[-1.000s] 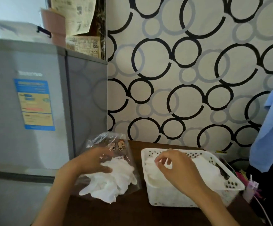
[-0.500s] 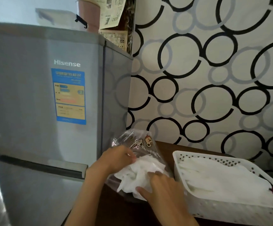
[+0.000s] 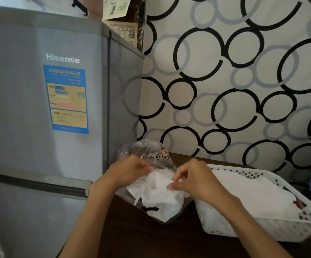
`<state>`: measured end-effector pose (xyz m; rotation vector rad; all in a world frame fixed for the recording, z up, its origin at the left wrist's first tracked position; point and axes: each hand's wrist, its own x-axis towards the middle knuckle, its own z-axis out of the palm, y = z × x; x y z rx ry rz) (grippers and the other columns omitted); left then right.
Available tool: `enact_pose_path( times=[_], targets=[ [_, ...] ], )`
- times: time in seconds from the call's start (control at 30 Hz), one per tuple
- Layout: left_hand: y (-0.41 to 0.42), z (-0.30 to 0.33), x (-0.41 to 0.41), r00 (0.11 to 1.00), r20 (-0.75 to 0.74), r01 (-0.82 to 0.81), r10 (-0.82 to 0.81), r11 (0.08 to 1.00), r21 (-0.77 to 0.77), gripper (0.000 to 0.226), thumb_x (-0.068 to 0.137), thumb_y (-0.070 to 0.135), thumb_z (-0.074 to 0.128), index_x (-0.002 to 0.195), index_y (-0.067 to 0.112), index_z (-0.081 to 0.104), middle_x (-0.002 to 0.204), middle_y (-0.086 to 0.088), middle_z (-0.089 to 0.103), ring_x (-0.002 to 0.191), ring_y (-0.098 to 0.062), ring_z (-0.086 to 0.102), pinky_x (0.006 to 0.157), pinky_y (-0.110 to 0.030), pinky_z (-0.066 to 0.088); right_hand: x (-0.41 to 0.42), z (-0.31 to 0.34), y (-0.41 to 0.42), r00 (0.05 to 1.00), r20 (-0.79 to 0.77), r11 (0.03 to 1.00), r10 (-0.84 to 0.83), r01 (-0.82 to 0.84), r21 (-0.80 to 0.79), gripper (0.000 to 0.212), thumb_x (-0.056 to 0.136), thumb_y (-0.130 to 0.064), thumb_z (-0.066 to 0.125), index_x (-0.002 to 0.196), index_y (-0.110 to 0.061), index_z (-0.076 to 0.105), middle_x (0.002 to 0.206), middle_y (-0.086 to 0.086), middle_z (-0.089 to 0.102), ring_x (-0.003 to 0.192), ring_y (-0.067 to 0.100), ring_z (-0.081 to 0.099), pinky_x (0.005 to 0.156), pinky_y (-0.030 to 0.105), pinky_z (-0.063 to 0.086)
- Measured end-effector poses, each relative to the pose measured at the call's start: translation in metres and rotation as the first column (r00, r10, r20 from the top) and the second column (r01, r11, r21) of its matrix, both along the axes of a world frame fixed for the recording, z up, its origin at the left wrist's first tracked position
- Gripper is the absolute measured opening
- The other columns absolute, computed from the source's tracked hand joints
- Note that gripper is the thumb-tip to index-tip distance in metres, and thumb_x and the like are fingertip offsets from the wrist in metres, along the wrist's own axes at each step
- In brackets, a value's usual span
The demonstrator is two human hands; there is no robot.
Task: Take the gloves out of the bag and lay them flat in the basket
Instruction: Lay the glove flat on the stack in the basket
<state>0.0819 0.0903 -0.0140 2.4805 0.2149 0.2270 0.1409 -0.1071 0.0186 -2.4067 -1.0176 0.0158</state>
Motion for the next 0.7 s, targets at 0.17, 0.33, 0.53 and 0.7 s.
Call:
enact_pose_path(
  times=[0.17,0.33,0.53,0.7],
  targets=[
    [0.002,-0.003,0.005,0.998,-0.026,0.050,-0.050,0.999,0.020,0.018,0.091,0.040,0.059,0.105,0.037,0.071,0.094,0.021,0.070,0.087,0.000,0.063,0.090,-0.039,0.052,0.012,0.005,-0.011,0.885,-0.463,0.992,0.035,0.027,0.127,0.019,0.078,-0.031,0.075,0.080,-0.012,0.075,0.065,0.001,0.063,0.053,0.005,0.050,0.050,0.014,0.042],
    [0.001,-0.002,0.003,0.991,-0.040,0.128,-0.129,0.991,-0.047,0.020,0.092,0.038,0.059,0.106,0.031,0.072,0.096,0.018,0.069,0.094,-0.001,0.063,0.092,-0.033,0.051,0.020,-0.001,-0.012,0.809,-0.587,0.985,0.026,0.081,0.154,0.022,0.080,-0.038,0.072,0.085,-0.016,0.073,0.085,0.006,0.066,0.071,0.014,0.055,0.066,0.022,0.047],
    [-0.013,0.018,-0.007,0.976,0.109,0.207,-0.191,0.964,-0.169,0.031,0.075,0.059,0.061,0.094,0.035,0.068,0.091,0.019,0.066,0.085,0.005,0.060,0.074,-0.012,0.045,0.017,0.000,-0.001,0.869,-0.493,0.958,0.043,0.104,0.267,0.023,0.086,-0.039,0.066,0.077,-0.018,0.065,0.058,-0.012,0.056,0.050,0.000,0.048,0.048,0.013,0.036],
    [-0.017,0.014,-0.001,0.970,0.094,0.236,-0.226,0.964,-0.120,0.012,0.082,0.028,0.073,0.088,0.017,0.072,0.088,0.009,0.071,0.084,-0.006,0.066,0.082,-0.027,0.054,0.016,0.003,-0.003,0.888,-0.445,0.931,0.115,0.060,0.359,0.036,0.073,-0.035,0.079,0.101,-0.020,0.062,0.071,-0.005,0.068,0.058,-0.001,0.061,0.052,0.012,0.046]
  ],
)
